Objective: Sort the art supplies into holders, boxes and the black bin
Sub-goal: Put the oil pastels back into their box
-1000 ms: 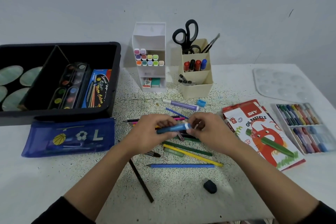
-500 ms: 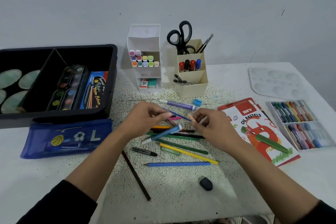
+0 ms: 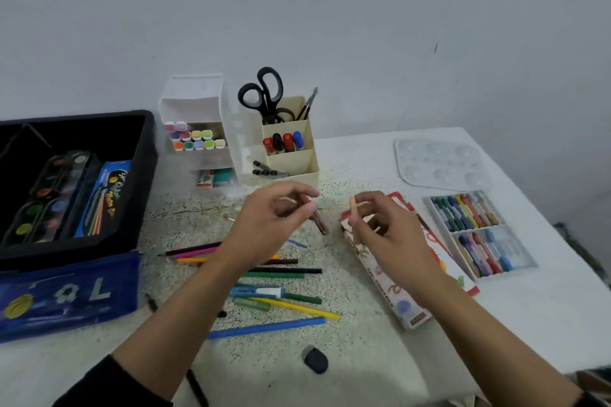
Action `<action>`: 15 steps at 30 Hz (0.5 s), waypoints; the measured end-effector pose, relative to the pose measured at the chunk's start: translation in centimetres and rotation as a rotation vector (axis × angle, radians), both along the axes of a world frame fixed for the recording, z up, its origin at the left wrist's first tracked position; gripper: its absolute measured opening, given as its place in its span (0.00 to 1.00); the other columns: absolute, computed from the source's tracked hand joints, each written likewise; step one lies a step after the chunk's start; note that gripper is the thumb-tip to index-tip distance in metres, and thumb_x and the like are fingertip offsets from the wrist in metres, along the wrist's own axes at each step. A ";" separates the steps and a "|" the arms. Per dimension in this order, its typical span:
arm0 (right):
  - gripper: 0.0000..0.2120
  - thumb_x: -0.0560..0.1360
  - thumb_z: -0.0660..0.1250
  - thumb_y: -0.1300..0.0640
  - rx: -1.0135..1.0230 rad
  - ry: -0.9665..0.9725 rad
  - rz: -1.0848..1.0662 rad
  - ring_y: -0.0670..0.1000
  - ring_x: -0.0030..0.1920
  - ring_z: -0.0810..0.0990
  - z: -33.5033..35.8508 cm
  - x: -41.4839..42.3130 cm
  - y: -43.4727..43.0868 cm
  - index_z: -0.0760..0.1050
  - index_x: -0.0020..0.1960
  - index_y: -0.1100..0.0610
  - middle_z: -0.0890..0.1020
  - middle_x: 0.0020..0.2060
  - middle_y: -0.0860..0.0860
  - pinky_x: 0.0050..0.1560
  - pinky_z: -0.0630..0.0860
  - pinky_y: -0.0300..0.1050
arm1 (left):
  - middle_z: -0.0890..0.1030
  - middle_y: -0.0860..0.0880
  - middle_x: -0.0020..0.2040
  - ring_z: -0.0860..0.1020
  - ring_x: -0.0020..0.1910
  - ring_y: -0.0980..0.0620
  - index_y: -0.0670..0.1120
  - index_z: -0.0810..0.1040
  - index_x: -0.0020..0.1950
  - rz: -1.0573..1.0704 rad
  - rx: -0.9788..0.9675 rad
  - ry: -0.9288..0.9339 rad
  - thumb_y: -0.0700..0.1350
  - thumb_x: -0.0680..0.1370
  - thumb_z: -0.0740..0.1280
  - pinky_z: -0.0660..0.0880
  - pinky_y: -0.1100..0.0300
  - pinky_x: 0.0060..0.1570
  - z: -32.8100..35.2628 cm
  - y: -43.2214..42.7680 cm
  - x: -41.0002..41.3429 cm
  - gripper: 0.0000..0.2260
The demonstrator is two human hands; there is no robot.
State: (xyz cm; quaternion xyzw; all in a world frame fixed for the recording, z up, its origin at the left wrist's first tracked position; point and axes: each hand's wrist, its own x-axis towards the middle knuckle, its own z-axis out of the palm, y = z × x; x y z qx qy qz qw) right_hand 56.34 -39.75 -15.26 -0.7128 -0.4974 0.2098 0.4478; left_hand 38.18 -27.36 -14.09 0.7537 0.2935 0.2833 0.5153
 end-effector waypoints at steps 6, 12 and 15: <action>0.07 0.81 0.65 0.49 -0.011 0.002 -0.079 0.43 0.39 0.83 0.4 7.5 -4.4 0.74 0.58 0.45 0.83 0.42 0.43 0.38 0.79 0.37 | 0.82 0.49 0.43 0.86 0.44 0.49 0.51 0.79 0.57 -0.102 -0.017 0.007 0.42 0.80 0.70 0.82 0.50 0.38 0.5 -3.9 9.1 0.07; 0.08 0.81 0.65 0.52 -0.034 -0.005 -0.134 0.45 0.42 0.84 -0.1 16.4 -8.9 0.74 0.60 0.46 0.84 0.43 0.44 0.39 0.82 0.44 | 0.83 0.50 0.43 0.86 0.41 0.53 0.55 0.76 0.55 -0.073 -0.027 0.077 0.44 0.78 0.72 0.83 0.48 0.42 -0.4 -8.6 17.3 0.10; 0.08 0.81 0.66 0.52 -0.062 -0.032 -0.111 0.46 0.40 0.84 -1.0 20.3 -10.7 0.74 0.59 0.44 0.84 0.40 0.45 0.38 0.81 0.45 | 0.84 0.50 0.42 0.85 0.40 0.55 0.53 0.79 0.53 -0.061 -0.014 0.125 0.46 0.77 0.74 0.83 0.50 0.46 -1.7 -10.9 20.7 0.08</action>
